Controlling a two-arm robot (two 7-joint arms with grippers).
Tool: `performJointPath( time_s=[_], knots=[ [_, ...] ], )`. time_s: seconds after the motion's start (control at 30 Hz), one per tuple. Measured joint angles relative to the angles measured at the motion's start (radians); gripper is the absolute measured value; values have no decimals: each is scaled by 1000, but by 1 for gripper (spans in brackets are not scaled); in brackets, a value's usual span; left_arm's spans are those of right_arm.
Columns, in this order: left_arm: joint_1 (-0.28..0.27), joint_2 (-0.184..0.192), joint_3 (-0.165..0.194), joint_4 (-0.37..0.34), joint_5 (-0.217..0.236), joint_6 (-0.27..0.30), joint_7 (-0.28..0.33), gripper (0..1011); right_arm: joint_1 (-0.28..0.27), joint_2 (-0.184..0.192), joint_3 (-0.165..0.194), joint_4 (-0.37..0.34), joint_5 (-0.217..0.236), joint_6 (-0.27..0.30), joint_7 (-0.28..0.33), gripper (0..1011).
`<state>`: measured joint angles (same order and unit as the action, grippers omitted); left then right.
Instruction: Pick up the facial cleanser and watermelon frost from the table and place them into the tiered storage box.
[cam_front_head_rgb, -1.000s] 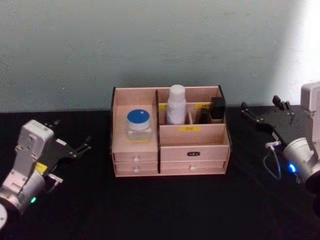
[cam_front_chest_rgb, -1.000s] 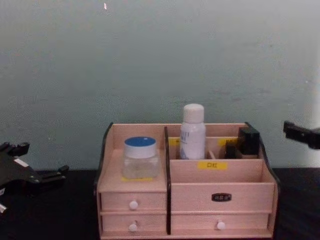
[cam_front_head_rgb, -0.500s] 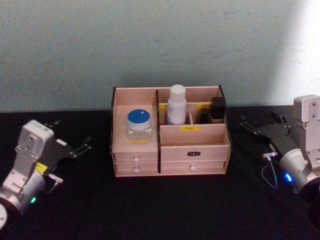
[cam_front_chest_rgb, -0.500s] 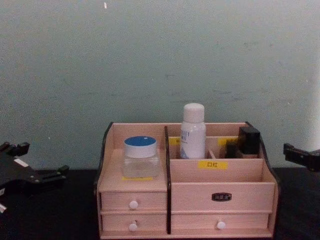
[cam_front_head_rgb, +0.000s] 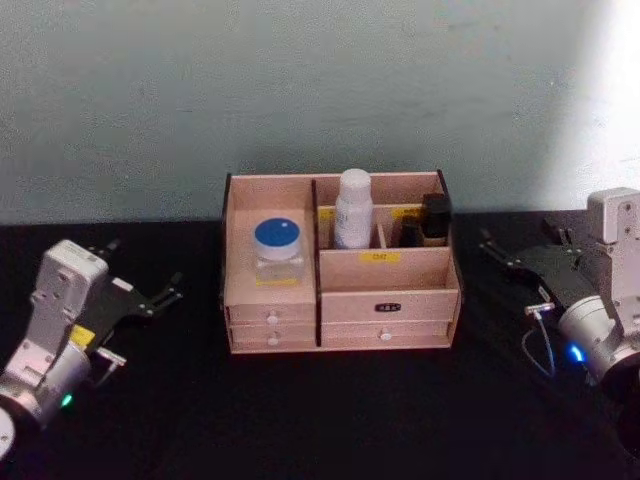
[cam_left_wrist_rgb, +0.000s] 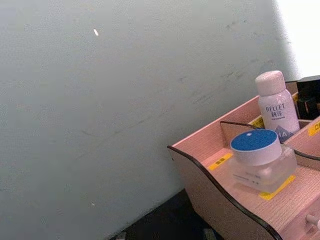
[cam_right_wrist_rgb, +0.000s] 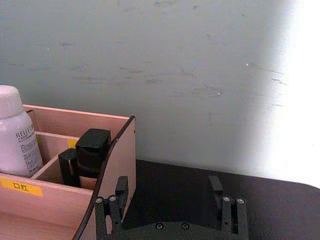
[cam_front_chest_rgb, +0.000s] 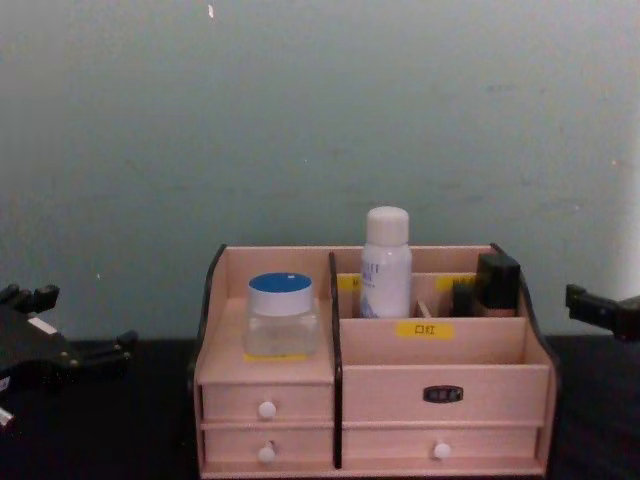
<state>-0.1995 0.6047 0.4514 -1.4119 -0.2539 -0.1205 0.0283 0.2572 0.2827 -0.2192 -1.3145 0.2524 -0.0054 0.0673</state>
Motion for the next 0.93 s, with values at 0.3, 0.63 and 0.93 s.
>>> performJointPath(
  time_s=[0.3, 0.63, 0.93],
  knots=[
    [0, 0, 0, 0, 0, 0, 0, 1001, 0, 1, -1, -1, 1, 0, 0, 1003],
    [0, 0, 0, 0, 0, 0, 0, 1001, 0, 1, -1, -2, 3, 0, 0, 1002],
    [0, 0, 0, 0, 0, 0, 0, 1001, 0, 1, -1, -2, 3, 0, 0, 1002]
  ],
)
